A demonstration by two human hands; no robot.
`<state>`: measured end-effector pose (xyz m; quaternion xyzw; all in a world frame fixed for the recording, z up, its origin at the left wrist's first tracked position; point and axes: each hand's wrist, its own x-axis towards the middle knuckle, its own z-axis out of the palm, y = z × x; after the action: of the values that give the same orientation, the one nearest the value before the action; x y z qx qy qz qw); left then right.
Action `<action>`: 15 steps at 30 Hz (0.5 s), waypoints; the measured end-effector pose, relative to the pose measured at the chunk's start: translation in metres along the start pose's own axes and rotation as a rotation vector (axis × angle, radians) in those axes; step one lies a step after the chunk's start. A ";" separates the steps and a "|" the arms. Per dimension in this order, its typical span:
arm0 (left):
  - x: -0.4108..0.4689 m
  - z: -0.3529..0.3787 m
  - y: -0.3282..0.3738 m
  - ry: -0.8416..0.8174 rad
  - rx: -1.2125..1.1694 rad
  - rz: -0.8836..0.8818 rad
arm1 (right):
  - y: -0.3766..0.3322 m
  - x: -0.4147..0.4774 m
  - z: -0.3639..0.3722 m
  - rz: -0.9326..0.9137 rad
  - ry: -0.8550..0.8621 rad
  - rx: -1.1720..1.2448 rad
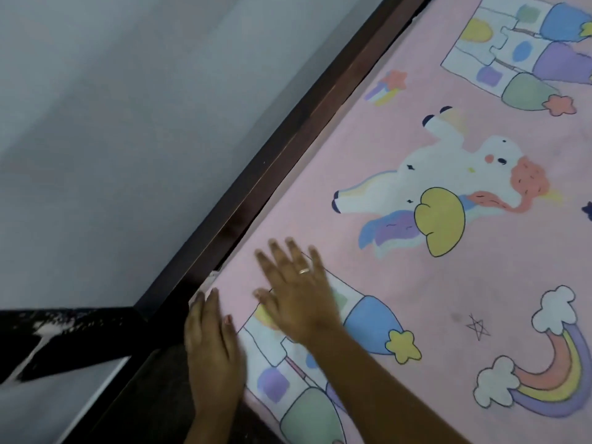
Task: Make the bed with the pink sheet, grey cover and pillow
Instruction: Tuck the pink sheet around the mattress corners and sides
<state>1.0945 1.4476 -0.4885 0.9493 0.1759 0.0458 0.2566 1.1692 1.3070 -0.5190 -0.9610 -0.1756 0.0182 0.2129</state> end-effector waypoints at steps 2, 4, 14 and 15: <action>-0.031 0.003 0.000 0.084 -0.171 -0.111 | -0.029 -0.013 -0.005 -0.191 -0.086 0.016; -0.056 0.006 0.002 0.121 -0.328 -0.320 | -0.037 -0.027 -0.011 -0.386 -0.164 0.064; -0.112 0.036 0.041 0.051 -0.897 -0.805 | 0.072 -0.106 -0.026 0.100 -0.063 -0.175; -0.119 0.040 0.042 0.034 -0.947 -0.834 | 0.051 -0.113 -0.019 0.093 -0.046 -0.147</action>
<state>1.0037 1.3529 -0.5018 0.5836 0.4958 0.0301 0.6424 1.0820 1.2166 -0.5273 -0.9805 -0.1364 0.0373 0.1367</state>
